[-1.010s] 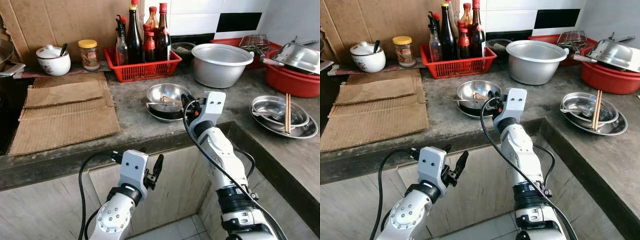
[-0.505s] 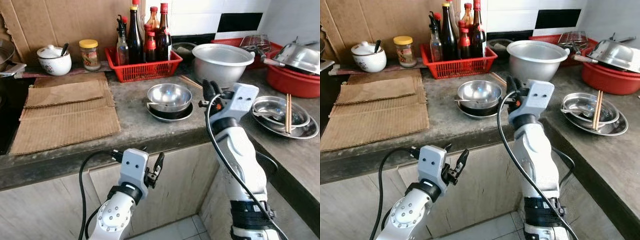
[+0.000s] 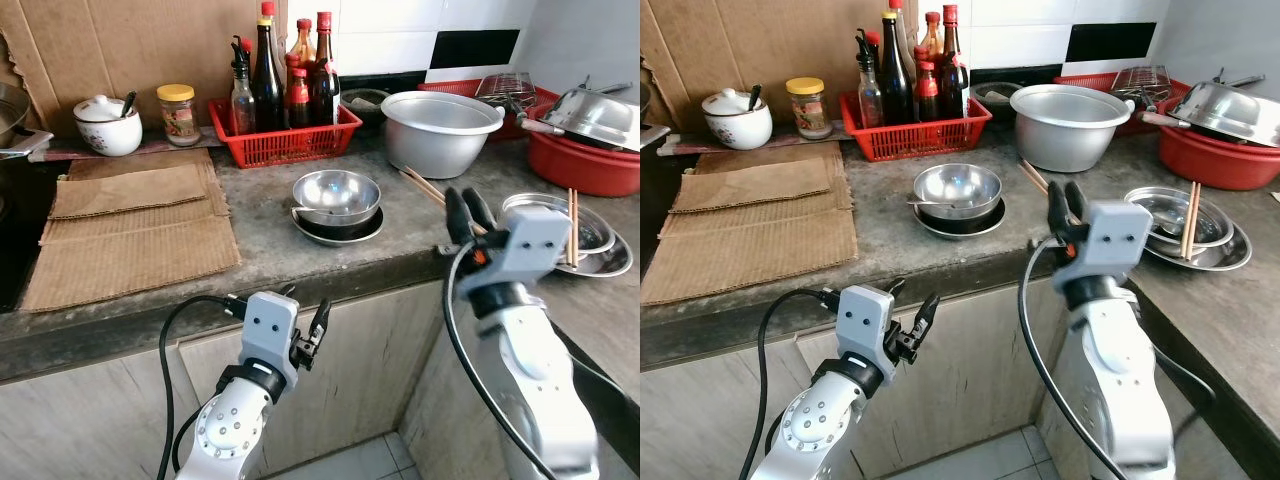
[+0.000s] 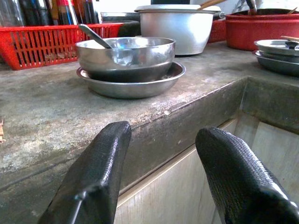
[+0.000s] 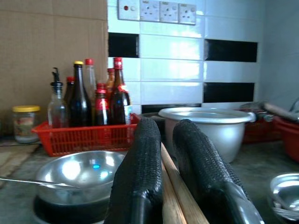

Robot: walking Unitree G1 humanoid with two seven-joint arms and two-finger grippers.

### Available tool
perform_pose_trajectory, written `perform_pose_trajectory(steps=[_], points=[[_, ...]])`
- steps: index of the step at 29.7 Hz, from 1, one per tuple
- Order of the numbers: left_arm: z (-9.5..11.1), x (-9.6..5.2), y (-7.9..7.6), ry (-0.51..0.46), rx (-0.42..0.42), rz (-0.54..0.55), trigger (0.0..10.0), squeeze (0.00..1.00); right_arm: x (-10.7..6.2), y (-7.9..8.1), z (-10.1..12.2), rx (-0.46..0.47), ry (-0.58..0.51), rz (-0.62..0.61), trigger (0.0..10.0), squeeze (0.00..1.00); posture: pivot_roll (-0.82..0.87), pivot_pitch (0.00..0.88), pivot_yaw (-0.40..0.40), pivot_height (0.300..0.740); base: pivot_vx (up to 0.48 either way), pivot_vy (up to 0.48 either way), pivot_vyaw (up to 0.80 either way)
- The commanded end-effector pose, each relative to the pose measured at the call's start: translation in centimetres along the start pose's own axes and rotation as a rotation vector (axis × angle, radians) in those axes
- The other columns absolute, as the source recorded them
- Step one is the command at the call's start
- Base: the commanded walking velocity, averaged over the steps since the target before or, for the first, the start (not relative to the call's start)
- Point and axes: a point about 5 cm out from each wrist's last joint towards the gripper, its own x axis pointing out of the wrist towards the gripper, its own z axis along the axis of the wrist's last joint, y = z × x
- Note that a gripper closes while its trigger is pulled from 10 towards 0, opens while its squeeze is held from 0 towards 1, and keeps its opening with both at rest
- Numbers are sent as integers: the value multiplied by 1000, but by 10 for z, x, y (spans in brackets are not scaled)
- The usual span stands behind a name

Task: Kitchen organization

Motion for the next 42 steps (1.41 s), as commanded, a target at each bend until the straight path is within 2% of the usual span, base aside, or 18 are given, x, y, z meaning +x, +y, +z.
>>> perform_pose_trajectory(steps=[1, 4, 8, 17, 22, 29, 42], points=[[1, 1, 0, -7, 2, -6, 10000, 0, -4, -2, 5, -31, -12, 5, 10000, 0, 0, 0, -44, 740, 0, 0, 0], [1, 0, 1, -9, 4, 0, 10000, 0, -19, -1, -1, -86, 19, 44, 10000, 0, 1, 0, -40, 740, 0, 0, 0], [1, 0, 1, -13, 15, 3, 10000, 0, -31, 4, -4, -114, 48, 97, 10000, 0, -1, 0, -41, 740, 0, 0, 0], [2, -4, -4, -21, 27, -27, 10000, 0, -46, 9, -11, -106, 114, 152, 10000, 0, -2, 0, -41, 740, 0, 0, 0], [3, -8, -6, -32, 24, -43, 10000, 0, -50, 11, -15, -102, 150, 177, 10000, 0, -1, 0, -45, 740, 0, 0, 0], [2, -9, -8, -30, 26, -56, 10000, 0, -47, 14, -15, -78, 146, 169, 10000, 0, 0, 0, -43, 740, 0, 0, 0], [0, -9, -8, -22, 37, -50, 10000, 0, -43, 16, -14, -44, 140, 147, 10000, 0, -1, 0, -42, 740, -278, 0, 0]])
